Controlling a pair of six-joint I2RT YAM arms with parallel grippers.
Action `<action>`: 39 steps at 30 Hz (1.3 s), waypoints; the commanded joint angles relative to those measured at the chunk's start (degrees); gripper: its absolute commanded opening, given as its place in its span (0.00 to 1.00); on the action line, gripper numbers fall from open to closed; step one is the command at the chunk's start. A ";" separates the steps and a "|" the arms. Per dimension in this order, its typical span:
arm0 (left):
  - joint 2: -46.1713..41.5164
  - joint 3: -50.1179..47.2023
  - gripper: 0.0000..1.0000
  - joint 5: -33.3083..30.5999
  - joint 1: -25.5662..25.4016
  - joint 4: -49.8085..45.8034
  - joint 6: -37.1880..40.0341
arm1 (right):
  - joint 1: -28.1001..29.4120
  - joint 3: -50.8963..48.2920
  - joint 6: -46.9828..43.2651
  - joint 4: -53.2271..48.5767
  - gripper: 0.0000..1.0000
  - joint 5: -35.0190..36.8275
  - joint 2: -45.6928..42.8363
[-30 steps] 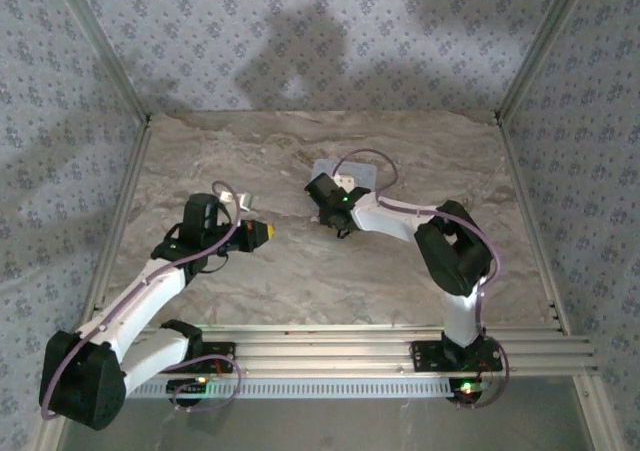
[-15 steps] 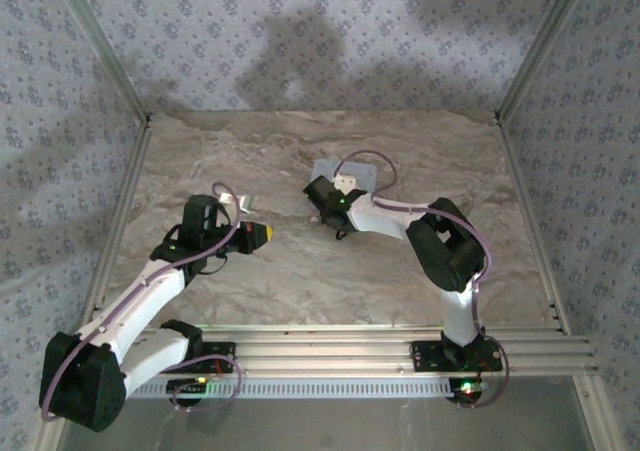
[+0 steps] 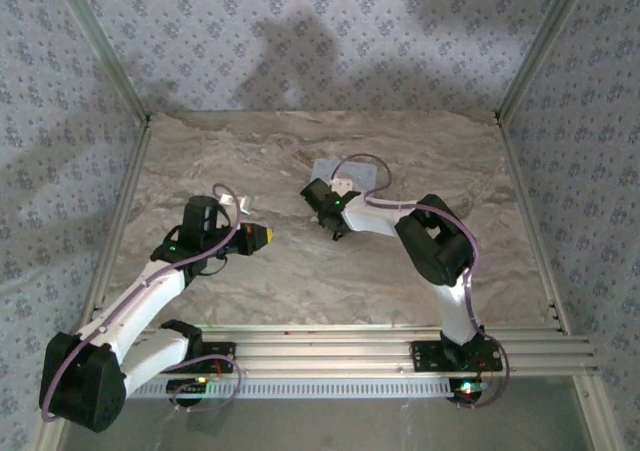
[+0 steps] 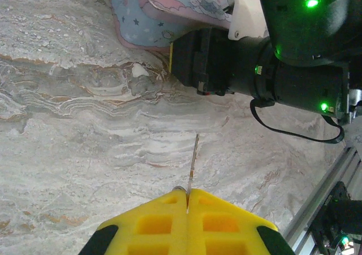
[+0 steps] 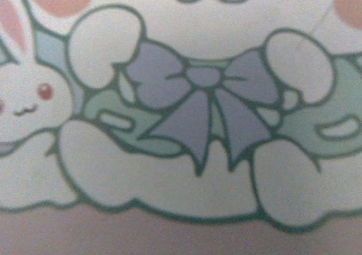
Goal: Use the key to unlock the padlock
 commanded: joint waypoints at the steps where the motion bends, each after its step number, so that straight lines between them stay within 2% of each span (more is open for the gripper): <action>1: -1.68 -0.87 0.00 1.59 0.33 0.84 0.89 | -0.57 2.07 -0.63 0.61 0.17 0.45 1.70; 4: -1.94 -1.28 0.00 1.95 0.37 0.92 1.03 | -0.89 2.78 -1.76 -0.13 0.10 -2.44 0.89; 11: -2.44 -4.08 0.00 2.91 0.21 4.19 0.24 | -1.55 5.85 -6.14 -7.04 0.00 -12.26 -3.02; 17: -3.29 -7.29 0.00 3.45 -1.79 9.37 0.32 | -1.82 5.61 -6.78 -12.51 0.00 -22.05 -7.60; 24: -0.30 -9.72 0.00 2.48 -6.74 16.33 1.25 | -3.62 3.58 -6.02 -13.32 0.00 -38.88 -11.83; 31: 6.08 -10.02 0.00 4.51 -7.28 25.45 0.12 | -7.51 -0.76 0.74 -7.67 0.00 -56.49 -14.78; 39: 11.64 -7.05 0.00 9.57 -7.54 29.45 1.73 | -10.10 -2.16 4.27 -3.70 0.00 -68.65 -16.71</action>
